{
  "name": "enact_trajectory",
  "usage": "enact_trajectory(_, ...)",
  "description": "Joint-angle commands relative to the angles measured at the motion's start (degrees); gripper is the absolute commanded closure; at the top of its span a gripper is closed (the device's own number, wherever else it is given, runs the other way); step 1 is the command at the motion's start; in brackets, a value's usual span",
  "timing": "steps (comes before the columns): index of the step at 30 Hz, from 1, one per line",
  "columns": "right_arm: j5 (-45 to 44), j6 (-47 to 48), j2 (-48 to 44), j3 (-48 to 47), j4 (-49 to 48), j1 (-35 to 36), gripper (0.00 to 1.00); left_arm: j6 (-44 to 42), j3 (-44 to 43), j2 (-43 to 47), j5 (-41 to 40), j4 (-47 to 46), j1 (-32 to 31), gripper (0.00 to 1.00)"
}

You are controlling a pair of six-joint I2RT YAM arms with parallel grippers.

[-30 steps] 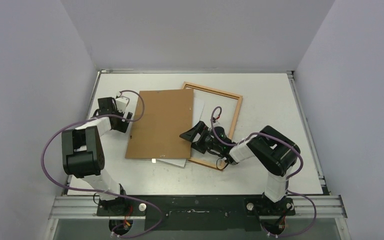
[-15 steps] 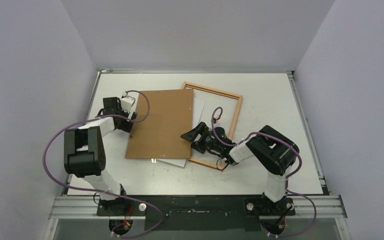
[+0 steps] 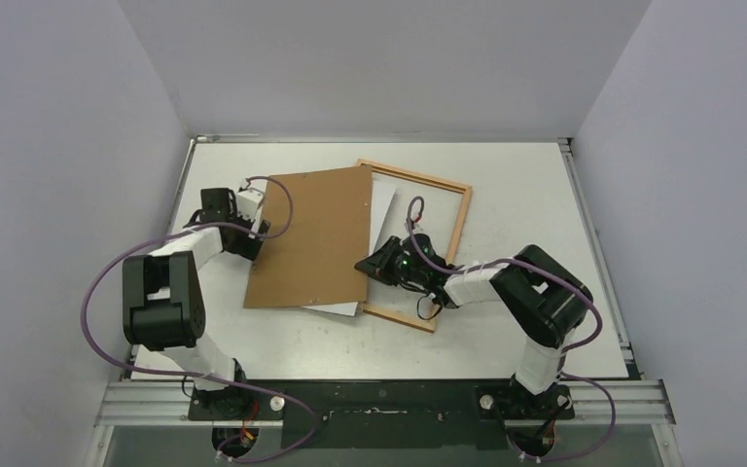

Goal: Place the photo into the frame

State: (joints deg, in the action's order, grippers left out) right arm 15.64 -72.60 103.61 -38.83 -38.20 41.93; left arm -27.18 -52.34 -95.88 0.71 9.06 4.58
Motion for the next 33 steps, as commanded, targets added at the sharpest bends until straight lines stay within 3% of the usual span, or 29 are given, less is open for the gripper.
enact_trajectory(1, -4.99, 12.53, -8.68, -11.41, 15.63, 0.89, 0.94, 4.15, -9.3, 7.12, 8.18, 11.52, 0.76, 0.05)
enact_trajectory(3, -8.05, 18.85, -10.08, -17.85, 25.53, 1.62, 0.95, 5.63, -13.99, 10.51, 11.33, 15.97, 1.15, 0.0)
enact_trajectory(8, -14.02, 30.8, -9.43, -34.47, 45.29, 3.19, 0.95, 11.25, -27.27, 14.88, 13.88, 25.35, 2.22, 0.04)
enact_trajectory(11, -18.8, 35.77, -6.15, -46.11, 55.76, 5.09, 0.95, 16.33, -34.08, 15.08, 16.19, 28.78, 6.33, 0.04)
enact_trajectory(17, -29.15, 42.04, 1.63, -66.69, 72.13, 11.67, 0.95, 19.35, -36.48, 16.25, 16.29, 30.85, 10.31, 0.04)
enact_trajectory(22, -34.55, 44.92, 8.71, -79.91, 79.85, 17.81, 0.95, 23.58, -35.78, 18.4, 19.32, 31.97, 13.67, 0.03)
enact_trajectory(33, -43.44, 52.28, 22.42, -97.21, 84.64, 31.03, 0.95, 29.83, -32.56, 21.71, 35.28, 41.51, 24.92, 0.03)
